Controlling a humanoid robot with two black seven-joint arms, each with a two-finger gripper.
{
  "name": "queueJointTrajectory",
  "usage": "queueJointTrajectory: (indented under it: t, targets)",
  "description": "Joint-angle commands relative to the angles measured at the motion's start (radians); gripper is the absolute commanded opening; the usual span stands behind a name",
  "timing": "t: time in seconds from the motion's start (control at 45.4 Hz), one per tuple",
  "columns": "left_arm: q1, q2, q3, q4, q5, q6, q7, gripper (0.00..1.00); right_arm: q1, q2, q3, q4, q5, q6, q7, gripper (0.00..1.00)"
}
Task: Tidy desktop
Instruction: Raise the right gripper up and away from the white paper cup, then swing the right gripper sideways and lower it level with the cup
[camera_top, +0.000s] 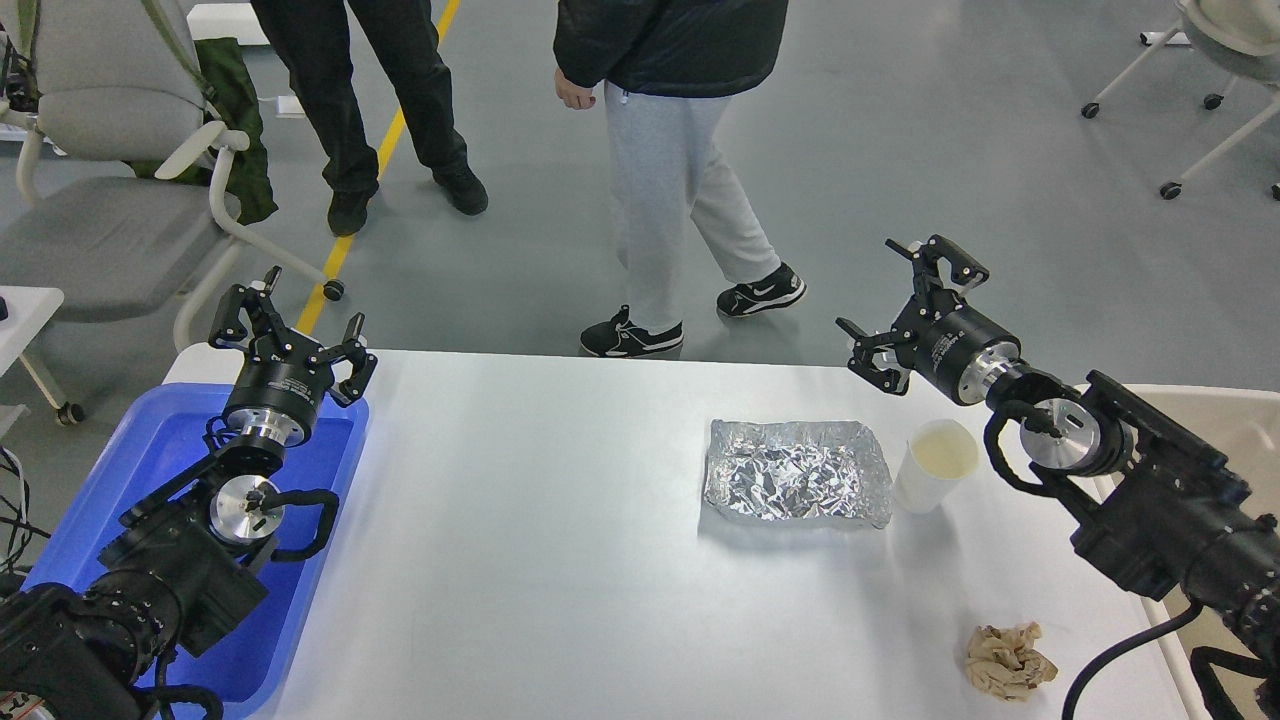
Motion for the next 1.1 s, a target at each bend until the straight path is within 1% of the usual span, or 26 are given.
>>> queueJointTrajectory:
  t: [0.0, 0.154, 0.22, 0.33, 0.374, 0.507, 0.529, 0.617, 0.705, 0.793, 1.079]
  targets:
    - [0.000, 0.000, 0.002, 0.000, 0.000, -0.001, 0.000, 1.00, 0.050, -0.085, -0.103, 0.042, -0.218, 0.031, 0.005, 1.00]
    - [0.000, 0.000, 0.000, 0.000, 0.000, 0.001, -0.001, 1.00, 0.106, -0.139, -0.234, 0.031, -0.462, 0.035, 0.012, 1.00]
    - [0.000, 0.001, 0.000, 0.000, 0.000, 0.001, 0.000, 1.00, 0.143, -0.183, -0.336, 0.028, -0.603, 0.034, 0.035, 1.00]
    - [0.000, 0.000, 0.000, 0.000, 0.000, 0.001, -0.001, 1.00, 0.198, -0.220, -0.456, -0.018, -0.743, 0.031, 0.078, 1.00]
    - [0.000, 0.001, 0.000, 0.000, 0.000, -0.001, 0.000, 1.00, 0.217, -0.225, -0.511, -0.044, -0.786, 0.029, 0.103, 1.00]
    - [0.000, 0.001, 0.000, 0.000, 0.000, 0.001, 0.000, 1.00, 0.261, -0.230, -0.694, -0.130, -0.880, 0.002, 0.195, 1.00]
    - [0.000, 0.001, 0.000, -0.001, 0.000, 0.001, 0.000, 1.00, 0.270, -0.228, -0.772, -0.167, -0.887, -0.021, 0.233, 1.00]
    - [0.000, 0.000, 0.000, -0.001, 0.000, 0.001, 0.000, 1.00, 0.281, -0.227, -0.916, -0.211, -0.887, -0.052, 0.292, 1.00]
    - [0.000, 0.001, 0.000, -0.001, 0.000, -0.001, 0.000, 1.00, 0.277, -0.222, -1.034, -0.237, -0.887, -0.093, 0.333, 1.00]
    - [0.000, 0.001, 0.000, 0.000, 0.000, 0.001, 0.000, 1.00, 0.263, -0.216, -1.082, -0.250, -0.886, -0.126, 0.347, 1.00]
    - [0.000, 0.001, 0.000, 0.000, 0.000, -0.001, 0.000, 1.00, 0.228, -0.204, -1.085, -0.248, -0.883, -0.153, 0.348, 1.00]
